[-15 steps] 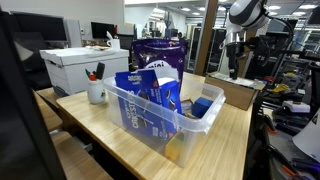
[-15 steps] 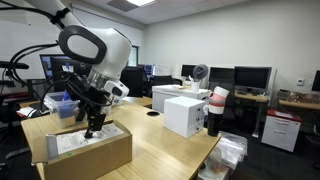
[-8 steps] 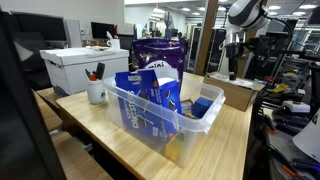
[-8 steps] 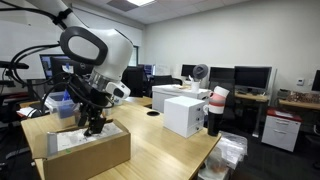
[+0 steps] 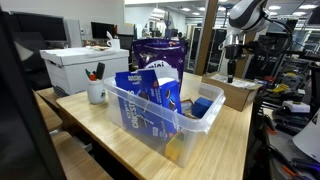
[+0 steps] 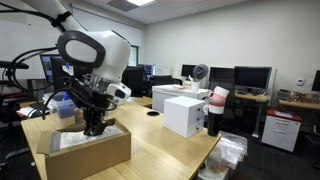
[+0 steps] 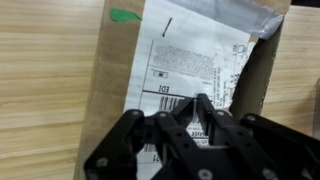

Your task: Close the cardboard box and position it nicely on the table top

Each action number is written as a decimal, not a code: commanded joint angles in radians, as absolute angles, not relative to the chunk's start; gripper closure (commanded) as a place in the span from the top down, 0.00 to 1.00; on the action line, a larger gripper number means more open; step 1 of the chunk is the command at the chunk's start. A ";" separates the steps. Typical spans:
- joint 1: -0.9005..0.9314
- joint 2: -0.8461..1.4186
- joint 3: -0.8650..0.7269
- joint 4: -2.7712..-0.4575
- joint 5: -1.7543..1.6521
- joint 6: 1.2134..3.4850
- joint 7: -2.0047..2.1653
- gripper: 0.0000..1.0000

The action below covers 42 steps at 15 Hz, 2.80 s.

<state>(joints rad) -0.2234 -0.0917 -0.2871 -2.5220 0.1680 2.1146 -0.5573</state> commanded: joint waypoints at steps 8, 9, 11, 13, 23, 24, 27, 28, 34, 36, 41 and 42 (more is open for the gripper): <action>-0.212 -0.077 -0.271 -2.580 0.111 2.212 -0.783 0.04; -0.206 -0.088 -0.265 -2.574 0.112 2.200 -0.816 0.04; -0.198 -0.099 -0.254 -2.566 0.107 2.180 -0.881 0.04; -0.188 -0.103 -0.245 -2.559 0.094 2.160 -0.941 0.04; -0.164 -0.102 -0.225 -2.543 0.060 2.098 -1.219 0.04; -0.162 -0.102 -0.222 -2.543 0.062 2.061 -1.262 0.04; -0.156 -0.103 -0.212 -2.545 0.073 1.941 -1.337 0.04; -0.154 -0.100 -0.208 -2.538 0.075 1.875 -1.359 0.04; -0.154 -0.088 -0.204 -2.513 0.075 1.700 -1.375 0.04; -0.157 -0.086 -0.207 -2.503 0.075 1.661 -1.372 0.04; -0.167 -0.087 -0.217 -2.498 0.053 1.644 -1.367 0.04; -0.167 -0.097 -0.217 -2.506 0.036 1.676 -1.372 0.04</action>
